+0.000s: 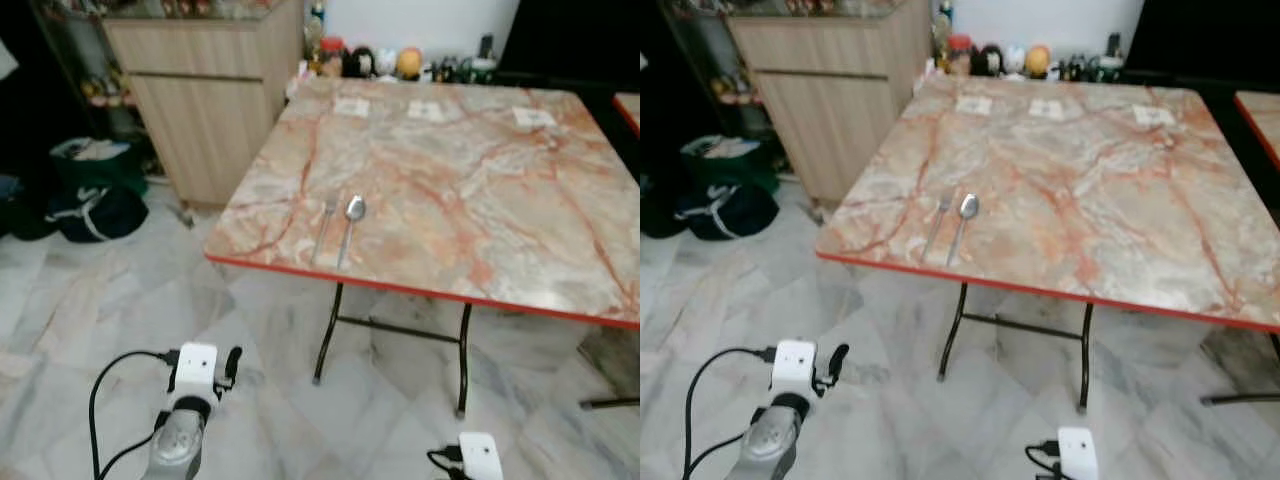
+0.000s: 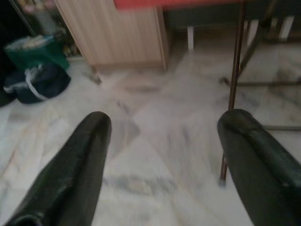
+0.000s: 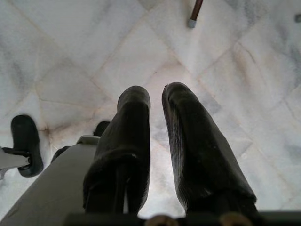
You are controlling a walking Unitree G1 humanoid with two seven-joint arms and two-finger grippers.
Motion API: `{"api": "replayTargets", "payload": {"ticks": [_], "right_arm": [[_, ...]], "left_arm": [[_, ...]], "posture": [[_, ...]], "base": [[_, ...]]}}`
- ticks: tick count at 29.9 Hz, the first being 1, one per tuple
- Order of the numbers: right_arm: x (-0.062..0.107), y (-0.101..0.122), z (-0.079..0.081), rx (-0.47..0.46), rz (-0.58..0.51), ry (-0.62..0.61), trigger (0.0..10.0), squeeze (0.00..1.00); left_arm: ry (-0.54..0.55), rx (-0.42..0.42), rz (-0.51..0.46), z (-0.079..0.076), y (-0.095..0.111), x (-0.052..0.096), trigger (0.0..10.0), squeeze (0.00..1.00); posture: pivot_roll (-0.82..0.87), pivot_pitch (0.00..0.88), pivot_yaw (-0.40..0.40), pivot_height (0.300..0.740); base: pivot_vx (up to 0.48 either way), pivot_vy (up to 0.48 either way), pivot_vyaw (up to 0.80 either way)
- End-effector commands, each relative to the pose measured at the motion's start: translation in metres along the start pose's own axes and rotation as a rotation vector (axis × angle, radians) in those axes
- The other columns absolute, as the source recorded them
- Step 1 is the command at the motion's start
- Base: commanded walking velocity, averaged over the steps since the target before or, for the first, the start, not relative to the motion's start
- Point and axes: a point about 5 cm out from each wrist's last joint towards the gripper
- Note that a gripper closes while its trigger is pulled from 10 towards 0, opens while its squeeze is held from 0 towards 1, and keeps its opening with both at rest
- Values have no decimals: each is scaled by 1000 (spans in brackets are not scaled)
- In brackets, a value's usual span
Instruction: Setting the table
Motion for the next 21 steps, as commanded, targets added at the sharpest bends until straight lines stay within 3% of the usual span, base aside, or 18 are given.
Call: {"api": "replayTargets", "payload": {"ticks": [1, 5, 14, 15, 16, 17, 21], "right_arm": [[1, -5, 0, 7, 20, 2, 10000, 0], [1, -5, 0, 14, 22, 5, 10000, 0], [2, -7, -5, -20, 22, -21, 10000, 0], [2, -7, -4, -22, 20, -23, 10000, 0], [2, -7, -3, -23, 18, -24, 10000, 0], [1, -7, -3, -26, 17, -25, 10000, 0], [2, -8, -3, -52, 14, -36, 10000, 0]], "left_arm": [[19, 2, -59, 7, 10, -2, 10000, 1000], [39, -1, -134, 13, 27, -3, 10000, 1000], [42, 21, -172, 16, 43, -3, 10000, 1000], [57, 55, -160, 17, 45, -5, 10000, 1000], [55, 56, -161, 16, 46, -6, 10000, 294], [48, 48, -166, 16, 49, -7, 10000, 0], [35, 66, -188, 14, 57, -10, 10000, 0]], "posture": [[-8, 40, 1, 732], [-10, 44, -2, 732], [-10, 40, 0, 732], [-8, 38, 1, 732], [-11, 35, 4, 732], [-11, 35, 4, 732], [-9, 28, 6, 732]], "base": [[0, 0, 0], [0, 0, 0], [0, 0, 0], [0, 0, 0], [0, 0, 0], [0, 0, 0], [0, 0, 0]]}}
Point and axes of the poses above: a point about 5 cm out from each wrist's last joint towards the gripper, its own x axis pointing back from the gripper into the wrist, its own y axis along the axis of the wrist's last joint, z = x × y, and after that the axes turned 13 degrees about -x, right-handed
